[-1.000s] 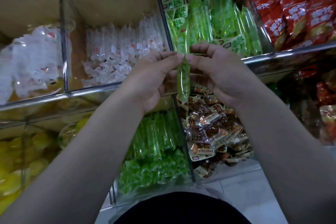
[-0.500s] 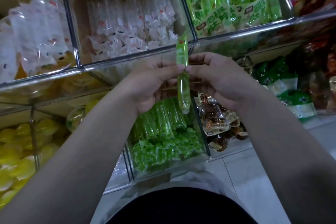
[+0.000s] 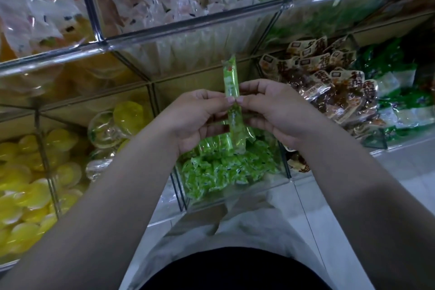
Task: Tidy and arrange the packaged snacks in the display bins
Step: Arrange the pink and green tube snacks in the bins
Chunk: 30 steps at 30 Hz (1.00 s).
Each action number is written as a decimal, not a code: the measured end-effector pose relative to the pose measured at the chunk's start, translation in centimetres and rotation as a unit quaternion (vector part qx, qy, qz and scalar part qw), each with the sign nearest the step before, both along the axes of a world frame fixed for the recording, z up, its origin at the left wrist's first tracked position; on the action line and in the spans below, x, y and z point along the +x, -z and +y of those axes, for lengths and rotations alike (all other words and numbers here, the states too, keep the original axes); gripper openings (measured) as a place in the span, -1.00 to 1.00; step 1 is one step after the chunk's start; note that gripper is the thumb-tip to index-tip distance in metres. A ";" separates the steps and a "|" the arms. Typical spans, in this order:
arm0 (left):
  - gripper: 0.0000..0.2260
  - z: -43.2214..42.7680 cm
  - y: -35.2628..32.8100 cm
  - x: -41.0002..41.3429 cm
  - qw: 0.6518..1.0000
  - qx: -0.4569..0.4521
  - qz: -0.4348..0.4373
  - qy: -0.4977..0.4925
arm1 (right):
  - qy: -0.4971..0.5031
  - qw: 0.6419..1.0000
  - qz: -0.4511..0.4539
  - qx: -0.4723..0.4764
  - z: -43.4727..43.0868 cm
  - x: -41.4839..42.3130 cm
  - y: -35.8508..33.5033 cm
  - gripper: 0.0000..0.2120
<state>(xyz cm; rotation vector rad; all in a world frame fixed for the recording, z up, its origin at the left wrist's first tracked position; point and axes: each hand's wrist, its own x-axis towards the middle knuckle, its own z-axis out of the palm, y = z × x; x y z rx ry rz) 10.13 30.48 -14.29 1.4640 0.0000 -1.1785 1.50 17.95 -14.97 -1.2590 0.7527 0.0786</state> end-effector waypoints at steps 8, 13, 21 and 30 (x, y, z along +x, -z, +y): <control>-0.90 0.6 2.4 0.0 0.999 0.012 0.017 -0.044 | 0.008 0.999 0.034 -0.031 1.5 0.8 2.8 -0.67; -0.88 0.4 3.2 0.0 0.999 0.029 0.006 -0.041 | 0.016 0.997 0.052 -0.059 2.3 1.3 4.0 -0.57; -0.63 1.1 3.2 -0.1 0.995 0.052 0.011 -0.082 | -0.001 0.997 0.049 -0.053 2.8 1.0 3.6 -0.70; -0.84 0.6 -0.2 -0.5 0.989 -0.072 0.017 -0.127 | 0.022 0.999 -0.027 -0.033 2.1 0.4 -0.3 -0.85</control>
